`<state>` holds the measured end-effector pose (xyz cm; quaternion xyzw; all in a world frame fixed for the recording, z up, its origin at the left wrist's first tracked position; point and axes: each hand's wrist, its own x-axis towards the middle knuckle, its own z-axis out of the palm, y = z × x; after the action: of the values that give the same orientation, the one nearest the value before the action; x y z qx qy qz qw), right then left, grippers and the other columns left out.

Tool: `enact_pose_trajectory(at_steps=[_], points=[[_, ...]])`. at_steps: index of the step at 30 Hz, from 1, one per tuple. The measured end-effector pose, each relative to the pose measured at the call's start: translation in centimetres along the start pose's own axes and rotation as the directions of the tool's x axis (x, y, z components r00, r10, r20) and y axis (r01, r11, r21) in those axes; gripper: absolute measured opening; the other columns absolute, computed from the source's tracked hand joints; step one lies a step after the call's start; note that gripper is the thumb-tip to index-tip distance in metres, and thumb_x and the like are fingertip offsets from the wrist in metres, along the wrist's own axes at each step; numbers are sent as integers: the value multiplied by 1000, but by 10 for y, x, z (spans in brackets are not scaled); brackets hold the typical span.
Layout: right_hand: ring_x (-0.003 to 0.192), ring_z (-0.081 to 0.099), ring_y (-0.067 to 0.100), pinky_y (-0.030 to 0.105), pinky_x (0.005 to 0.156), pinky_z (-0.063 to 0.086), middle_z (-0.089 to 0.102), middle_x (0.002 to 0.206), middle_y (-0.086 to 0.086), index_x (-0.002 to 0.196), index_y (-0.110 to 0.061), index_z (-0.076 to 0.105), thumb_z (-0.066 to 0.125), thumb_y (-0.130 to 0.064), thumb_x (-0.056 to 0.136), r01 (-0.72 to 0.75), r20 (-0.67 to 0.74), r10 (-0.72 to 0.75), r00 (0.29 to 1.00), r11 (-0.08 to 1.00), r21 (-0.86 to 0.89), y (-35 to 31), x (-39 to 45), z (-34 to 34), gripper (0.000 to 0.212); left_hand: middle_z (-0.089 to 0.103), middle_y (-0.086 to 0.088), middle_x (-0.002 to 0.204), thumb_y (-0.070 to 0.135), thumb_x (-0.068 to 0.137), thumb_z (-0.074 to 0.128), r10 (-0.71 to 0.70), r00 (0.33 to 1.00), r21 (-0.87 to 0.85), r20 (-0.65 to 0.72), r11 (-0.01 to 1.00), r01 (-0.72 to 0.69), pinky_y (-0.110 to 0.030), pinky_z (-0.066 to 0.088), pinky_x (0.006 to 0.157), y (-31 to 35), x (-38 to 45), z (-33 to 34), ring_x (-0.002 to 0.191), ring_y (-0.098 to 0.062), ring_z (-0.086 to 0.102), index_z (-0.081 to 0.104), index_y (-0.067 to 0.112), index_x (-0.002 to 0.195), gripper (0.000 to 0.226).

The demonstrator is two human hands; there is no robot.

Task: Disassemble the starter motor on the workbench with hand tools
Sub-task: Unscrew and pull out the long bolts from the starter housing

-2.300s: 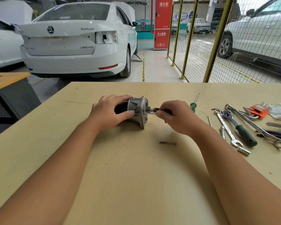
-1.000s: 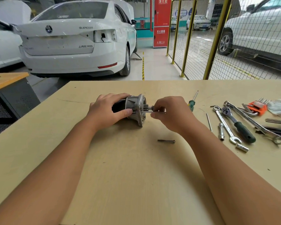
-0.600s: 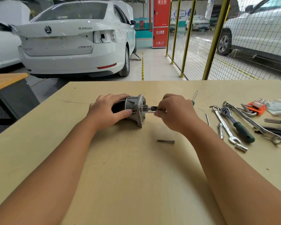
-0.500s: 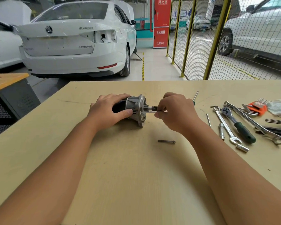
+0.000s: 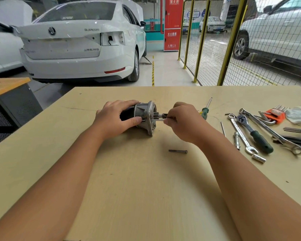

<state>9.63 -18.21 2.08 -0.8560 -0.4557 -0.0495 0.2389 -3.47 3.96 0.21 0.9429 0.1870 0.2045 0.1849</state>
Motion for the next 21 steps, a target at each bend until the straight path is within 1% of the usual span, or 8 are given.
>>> enact_pose_trajectory(at_steps=[1,3,6,9,12,14,18,21], points=[[85,55,22,38,76,44,55,94,-3,93,-19,76,63,-33,98,-11,-37,9,999,999,-42,-1,-1,0,20,58,21,132,88,71,45,1,1000,0,1,1000,-1,-52,40,105,0,0,0,129,-19,44,42,65,139,72],[85,55,21,41,79,40,55,92,-8,88,-26,76,68,-37,93,-36,-115,25,993,994,-99,-3,-2,0,14,58,22,131,89,70,45,3,1000,0,0,1000,-3,-52,40,105,0,0,0,129,-18,44,41,65,138,72],[86,56,20,42,80,34,56,91,-11,84,-29,73,76,-34,86,-41,-182,17,983,991,-129,-8,-3,1,6,59,22,131,89,69,45,0,1000,3,-6,1000,0,-51,41,106,0,0,0,128,-19,46,44,63,139,75],[85,57,20,40,79,36,57,89,-12,80,-29,68,79,-31,82,-44,-220,16,975,991,-125,-10,-2,3,11,59,22,129,89,69,44,5,1000,7,-5,1000,-5,-51,42,105,0,0,0,126,-19,46,45,63,139,75],[82,58,22,35,69,46,60,83,-9,81,-25,63,78,-29,84,-6,-169,10,986,1000,24,-7,-1,4,15,59,22,129,90,69,44,7,1000,7,-7,1000,-7,-52,42,105,0,0,0,127,-19,46,44,63,139,75],[80,56,21,32,65,43,60,81,-3,84,-23,66,74,-32,88,24,-106,-14,994,995,96,-3,0,4,13,59,21,130,90,69,44,7,1000,8,-4,1000,-7,-53,41,105,-1,1,0,127,-19,46,43,64,139,75],[77,45,19,31,61,27,48,77,-1,81,-13,69,59,-33,99,33,-22,-32,999,997,70,4,2,2,29,59,22,130,90,69,45,9,1000,2,-5,1000,-9,-53,41,106,0,1,0,127,-19,46,43,64,138,73],[78,51,20,35,69,41,50,84,-5,88,-15,74,63,-32,97,36,-36,-36,999,999,21,3,2,4,23,59,21,130,90,69,45,6,1000,1,-6,1000,-6,-53,41,106,0,0,0,127,-19,46,43,64,138,74]])
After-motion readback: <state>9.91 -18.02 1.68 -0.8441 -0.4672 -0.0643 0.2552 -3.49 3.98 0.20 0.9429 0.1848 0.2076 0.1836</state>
